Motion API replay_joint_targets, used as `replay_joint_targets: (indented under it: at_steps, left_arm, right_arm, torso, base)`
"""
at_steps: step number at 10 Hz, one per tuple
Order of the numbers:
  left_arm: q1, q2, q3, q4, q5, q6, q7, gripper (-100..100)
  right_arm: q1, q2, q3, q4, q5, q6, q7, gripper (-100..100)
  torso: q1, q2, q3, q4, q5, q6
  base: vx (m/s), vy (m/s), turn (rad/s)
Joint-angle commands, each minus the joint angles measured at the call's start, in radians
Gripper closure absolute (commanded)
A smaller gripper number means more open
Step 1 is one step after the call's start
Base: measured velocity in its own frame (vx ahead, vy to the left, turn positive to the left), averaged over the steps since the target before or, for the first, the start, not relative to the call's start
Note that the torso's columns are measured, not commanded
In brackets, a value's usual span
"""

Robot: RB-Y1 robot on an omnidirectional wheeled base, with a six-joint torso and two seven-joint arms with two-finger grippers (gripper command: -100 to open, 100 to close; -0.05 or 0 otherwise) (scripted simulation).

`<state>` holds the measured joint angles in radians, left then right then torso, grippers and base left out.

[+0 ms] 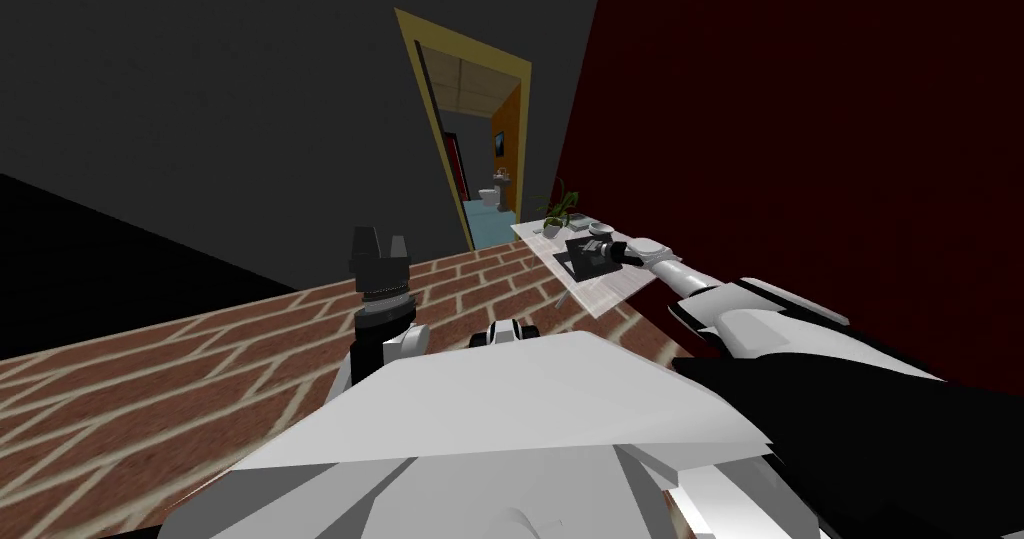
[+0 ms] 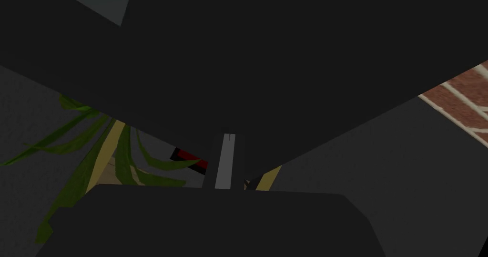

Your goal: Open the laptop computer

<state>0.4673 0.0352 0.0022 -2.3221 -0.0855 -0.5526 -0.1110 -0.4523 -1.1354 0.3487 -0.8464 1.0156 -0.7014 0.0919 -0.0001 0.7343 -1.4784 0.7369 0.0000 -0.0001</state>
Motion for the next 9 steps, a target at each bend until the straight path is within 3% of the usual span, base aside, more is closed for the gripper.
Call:
replay_joint_targets:
  at_steps: [1, 3, 4, 5, 6, 8, 9]
  left_arm:
    - [0.0, 0.0, 0.0, 0.0, 0.0, 0.0, 0.0, 0]
    - [0.0, 0.0, 0.0, 0.0, 0.0, 0.0, 0.0, 0]
    - [0.0, 0.0, 0.0, 0.0, 0.0, 0.0, 0.0, 0]
    - [0.0, 0.0, 0.0, 0.0, 0.0, 0.0, 0.0, 0]
    - [0.0, 0.0, 0.0, 0.0, 0.0, 0.0, 0.0, 0]
    - [0.0, 0.0, 0.0, 0.0, 0.0, 0.0, 0.0, 0]
    - [0.0, 0.0, 0.0, 0.0, 0.0, 0.0, 0.0, 0]
  right_arm:
    - [-0.092, 0.037, 0.081, 0.086, 0.049, -0.033, -0.029, 100]
    - [-0.163, 0.037, 0.098, 0.161, 0.049, -0.033, -0.029, 100]
    - [-0.186, 0.037, 0.098, 0.164, 0.049, -0.033, -0.029, 100]
    - [-0.186, 0.037, 0.098, 0.164, 0.049, -0.033, -0.029, 100]
    - [-0.226, 0.076, 0.149, 0.196, 0.095, -0.073, -0.051, 100]
    - [-0.297, 0.076, 0.191, 0.293, 0.095, -0.073, -0.051, 100]
    - [-0.318, 0.076, 0.191, 0.305, 0.095, -0.073, -0.051, 100]
  torso:
    - [0.0, 0.006, 0.004, 0.001, -0.001, -0.001]
    - [0.0, 0.002, 0.002, 0.0, -0.001, 0.0]
    - [0.001, -0.001, -0.001, 0.0, 0.0, 0.0]
    - [0.001, -0.001, -0.001, 0.0, 0.0, 0.0]
    - [0.0, 0.001, 0.0, 0.0, 0.0, 0.0]
    - [0.0, 0.01, 0.006, 0.003, 0.0, 0.001]
    - [-0.001, 0.007, 0.005, 0.003, 0.0, 0.001]
  base:
    - [-0.145, -0.019, 0.125]
    - [-0.043, 0.008, -0.002]
    - [0.014, 0.009, -0.009]
    - [0.02, 0.0, 0.005]
    - [-0.076, 0.006, 0.206]
    - [-0.107, -0.004, 0.062]
    - [-0.034, -0.003, -0.026]
